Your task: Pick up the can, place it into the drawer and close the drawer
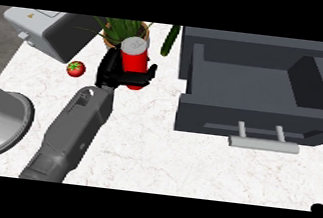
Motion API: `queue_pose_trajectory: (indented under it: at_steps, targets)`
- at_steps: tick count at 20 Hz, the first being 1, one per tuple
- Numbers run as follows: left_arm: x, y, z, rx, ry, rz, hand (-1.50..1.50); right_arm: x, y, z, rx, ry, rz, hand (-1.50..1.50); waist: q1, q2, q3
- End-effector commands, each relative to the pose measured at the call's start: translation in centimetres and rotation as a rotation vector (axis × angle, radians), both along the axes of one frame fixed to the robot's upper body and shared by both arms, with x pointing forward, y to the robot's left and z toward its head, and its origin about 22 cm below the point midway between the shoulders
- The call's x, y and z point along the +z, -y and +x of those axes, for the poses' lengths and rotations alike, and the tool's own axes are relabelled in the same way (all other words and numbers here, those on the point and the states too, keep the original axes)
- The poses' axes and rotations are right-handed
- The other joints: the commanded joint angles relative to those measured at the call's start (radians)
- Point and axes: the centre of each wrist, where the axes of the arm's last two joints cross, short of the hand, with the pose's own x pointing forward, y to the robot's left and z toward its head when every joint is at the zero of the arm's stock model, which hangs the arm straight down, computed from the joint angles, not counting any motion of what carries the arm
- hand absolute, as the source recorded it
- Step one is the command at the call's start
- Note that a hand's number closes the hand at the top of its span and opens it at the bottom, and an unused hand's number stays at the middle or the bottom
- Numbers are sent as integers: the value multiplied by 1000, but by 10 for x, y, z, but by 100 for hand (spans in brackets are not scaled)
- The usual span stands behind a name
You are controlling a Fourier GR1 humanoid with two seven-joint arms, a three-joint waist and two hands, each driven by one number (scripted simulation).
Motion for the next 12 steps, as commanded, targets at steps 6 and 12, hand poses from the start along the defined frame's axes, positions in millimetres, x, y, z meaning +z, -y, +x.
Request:
queue_pose_trajectory:
  at_steps: [6,12]
  targets:
    - [110,60,7,-76,24,2,150,0,-9,3,3,-12,9,-150,-3,0,0]
    - [164,92,16,-46,37,30,150,-3,-9,9,2,-7,0,-150,-17,7,0]
